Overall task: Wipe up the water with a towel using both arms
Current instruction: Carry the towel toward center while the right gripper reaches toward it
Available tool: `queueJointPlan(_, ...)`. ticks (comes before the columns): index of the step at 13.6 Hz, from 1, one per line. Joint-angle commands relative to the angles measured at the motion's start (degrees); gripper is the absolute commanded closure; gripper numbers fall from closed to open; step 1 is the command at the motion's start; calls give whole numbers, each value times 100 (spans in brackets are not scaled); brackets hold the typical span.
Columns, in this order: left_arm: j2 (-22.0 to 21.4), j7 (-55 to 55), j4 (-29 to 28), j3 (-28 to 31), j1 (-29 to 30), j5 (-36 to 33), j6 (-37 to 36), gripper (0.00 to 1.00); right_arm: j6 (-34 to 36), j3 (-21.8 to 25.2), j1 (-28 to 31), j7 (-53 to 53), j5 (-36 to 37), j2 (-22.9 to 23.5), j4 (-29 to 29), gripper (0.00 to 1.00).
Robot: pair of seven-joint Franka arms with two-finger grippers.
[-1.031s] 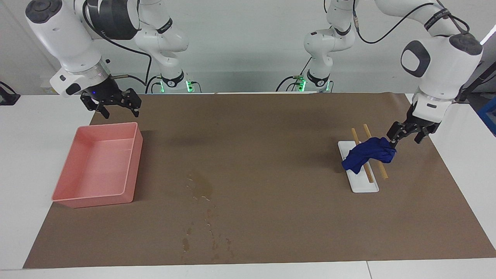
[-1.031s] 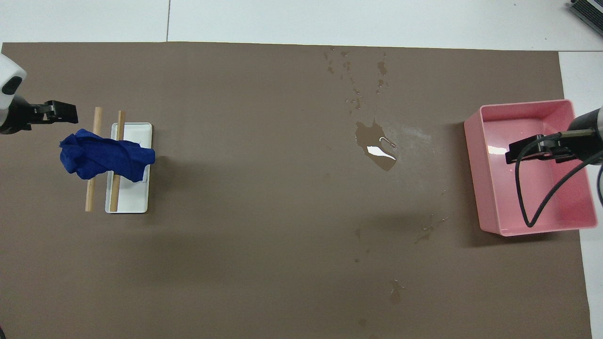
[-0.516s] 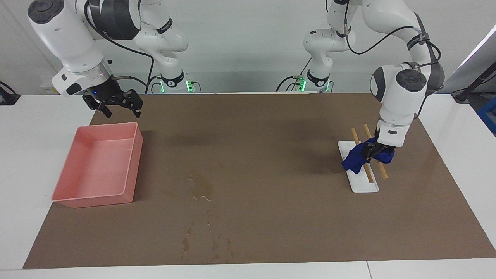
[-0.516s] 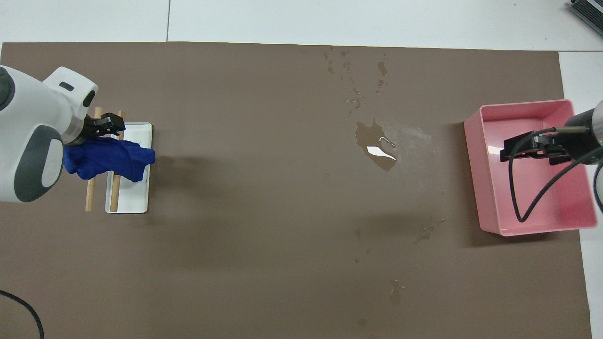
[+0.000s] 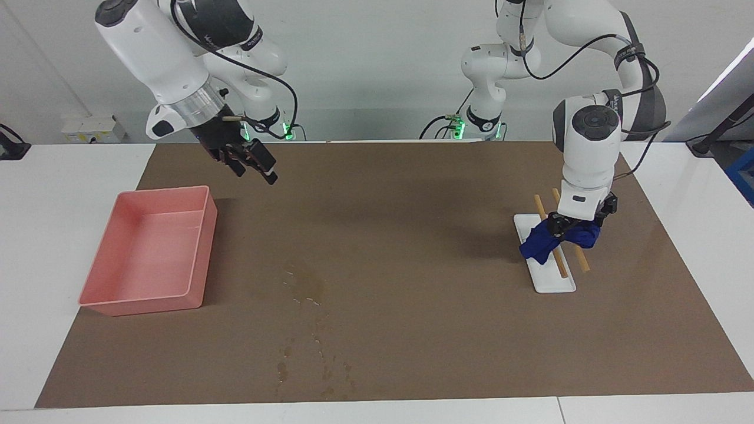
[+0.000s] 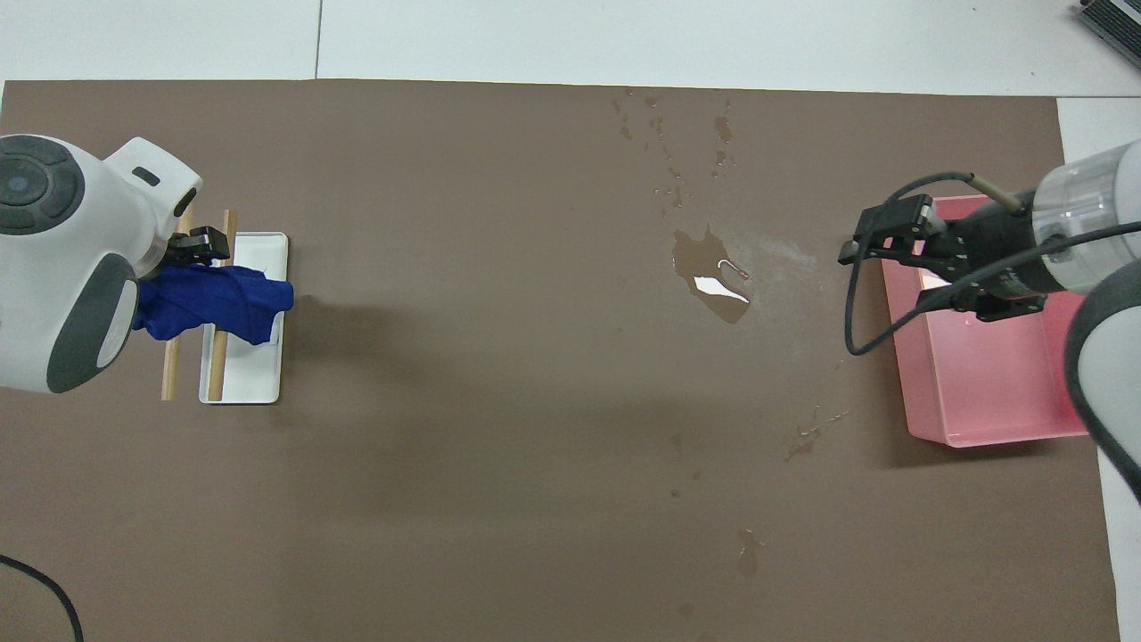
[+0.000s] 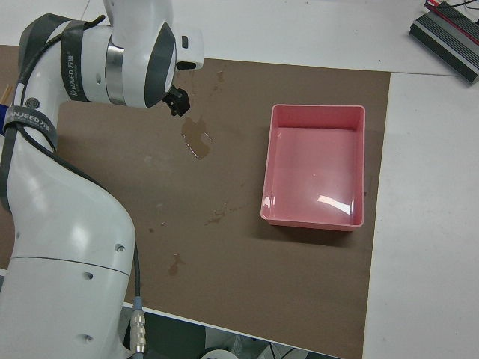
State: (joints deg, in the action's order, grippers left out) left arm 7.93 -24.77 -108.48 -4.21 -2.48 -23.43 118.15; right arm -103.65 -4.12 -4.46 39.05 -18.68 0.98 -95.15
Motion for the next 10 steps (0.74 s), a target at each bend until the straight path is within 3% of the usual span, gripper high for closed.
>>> queueJointPlan(1, -274, -142, -436, 61, -68, -153, -11, 0, -400, 8, 32, 497, -591, -36, -162, 0)
queueJointPlan(3, -371, -160, -638, 61, -68, -153, 6, 0, -716, -1, 24, 848, -890, -36, -241, 0)
queueJointPlan(4, -415, -212, -700, 61, -77, -153, 24, 7, -857, -1, 24, 1024, -1118, -45, -276, 0)
queueJointPlan(5, -406, -300, -657, 52, -86, -145, 7, 39, -1111, -1, 15, 1286, -1433, -45, -355, 0)
queueJointPlan(6, -380, -309, -605, 43, -77, -118, -2, 80, -1418, -1, -37, 1559, -1715, -36, -408, 0)
queueJointPlan(7, -380, -309, -613, 43, -42, -118, -20, 100, -1682, -1, -221, 1736, -1787, -10, -478, 0)
queueJointPlan(10, -354, -266, -491, 34, -24, -101, -64, 100, -1913, -1, -721, 1808, -1806, 104, -662, 0)
